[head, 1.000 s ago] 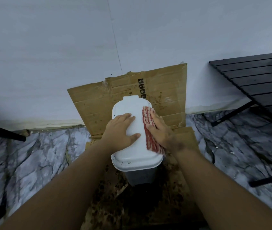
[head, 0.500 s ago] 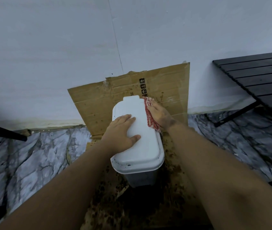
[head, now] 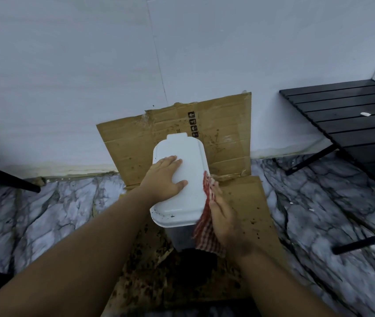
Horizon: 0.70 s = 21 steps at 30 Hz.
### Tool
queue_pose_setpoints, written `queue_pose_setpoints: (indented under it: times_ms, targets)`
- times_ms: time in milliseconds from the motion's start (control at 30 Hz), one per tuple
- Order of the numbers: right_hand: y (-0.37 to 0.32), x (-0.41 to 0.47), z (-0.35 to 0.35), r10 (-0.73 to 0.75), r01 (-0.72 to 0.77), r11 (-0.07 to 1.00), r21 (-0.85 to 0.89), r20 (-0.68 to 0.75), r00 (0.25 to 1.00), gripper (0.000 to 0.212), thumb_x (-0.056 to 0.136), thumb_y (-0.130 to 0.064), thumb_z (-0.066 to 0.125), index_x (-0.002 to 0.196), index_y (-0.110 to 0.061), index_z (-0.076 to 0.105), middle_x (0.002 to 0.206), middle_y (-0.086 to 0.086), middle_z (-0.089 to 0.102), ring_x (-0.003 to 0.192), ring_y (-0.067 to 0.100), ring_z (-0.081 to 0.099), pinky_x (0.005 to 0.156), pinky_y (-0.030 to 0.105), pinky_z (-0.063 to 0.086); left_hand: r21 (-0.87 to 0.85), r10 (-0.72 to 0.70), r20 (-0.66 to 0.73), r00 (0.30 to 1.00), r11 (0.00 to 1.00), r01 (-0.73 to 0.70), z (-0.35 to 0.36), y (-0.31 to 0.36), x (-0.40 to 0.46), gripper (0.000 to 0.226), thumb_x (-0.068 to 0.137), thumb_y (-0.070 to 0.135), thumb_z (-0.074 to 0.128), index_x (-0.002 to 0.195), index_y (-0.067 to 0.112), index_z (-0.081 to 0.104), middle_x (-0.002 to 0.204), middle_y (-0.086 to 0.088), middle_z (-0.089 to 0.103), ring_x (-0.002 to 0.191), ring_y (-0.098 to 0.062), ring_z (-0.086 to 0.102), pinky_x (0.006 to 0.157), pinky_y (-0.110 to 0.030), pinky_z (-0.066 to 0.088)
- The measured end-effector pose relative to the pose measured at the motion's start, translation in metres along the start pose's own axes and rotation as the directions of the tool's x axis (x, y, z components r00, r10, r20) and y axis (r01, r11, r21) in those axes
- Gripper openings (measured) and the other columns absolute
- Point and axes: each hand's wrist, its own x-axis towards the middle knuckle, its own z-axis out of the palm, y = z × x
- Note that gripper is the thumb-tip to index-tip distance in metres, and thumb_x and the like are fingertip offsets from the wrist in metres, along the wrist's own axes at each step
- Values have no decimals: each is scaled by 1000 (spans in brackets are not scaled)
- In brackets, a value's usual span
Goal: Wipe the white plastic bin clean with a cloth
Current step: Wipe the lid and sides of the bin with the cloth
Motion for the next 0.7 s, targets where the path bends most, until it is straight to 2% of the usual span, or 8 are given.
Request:
queue_pose_setpoints:
  times_ms: [100,167,300,433,533,700]
  targets:
    - [7,-18,0,-109,109,992,-67,8,994,50,106,-20,35,155,-17,27,160,-15,20,148,-5,12,122,18,11,-38,-11,-10,1000,999,11,0,2,-1,83,88,63,45,159,24,26,168,1,18,154,-21,14,125,-43,12]
    - [13,-4,-2,-136,136,987,-89,13,991,49,105,-21,34,153,-15,30,159,-14,24,148,-2,16,123,24,13,-70,-30,-21,999,997,28,1,6,-1,87,82,61,41,159,22,28,167,1,20,154,-21,15,125,-43,12]
    - [7,53,-15,-96,114,985,-133,131,987,49,105,-22,32,153,-15,31,160,-8,25,148,1,19,125,36,13,-97,-41,-85,996,995,32,10,7,-1,86,80,57,40,158,22,30,167,0,22,154,-22,15,124,-42,10]
    - [-14,119,-25,-53,142,939,-314,276,960,50,108,-25,25,157,-12,20,164,-4,18,150,4,11,124,30,0,-53,0,-136,991,999,-7,15,3,3,95,74,66,26,157,21,32,166,0,24,153,-22,17,124,-40,11]
    - [-17,166,-19,-29,140,925,-353,303,953,52,108,-27,24,157,-13,17,165,-2,15,151,7,9,124,32,0,-37,21,-167,986,999,-27,20,-1,6,95,73,65,23,156,20,33,166,0,25,153,-21,18,123,-39,11]
    - [-11,219,-8,27,76,947,-311,314,949,55,105,-32,26,156,-12,21,165,2,15,152,10,8,126,36,5,-43,29,-179,983,998,-37,24,-5,9,90,76,64,26,156,23,33,166,1,25,153,-21,17,125,-42,11]
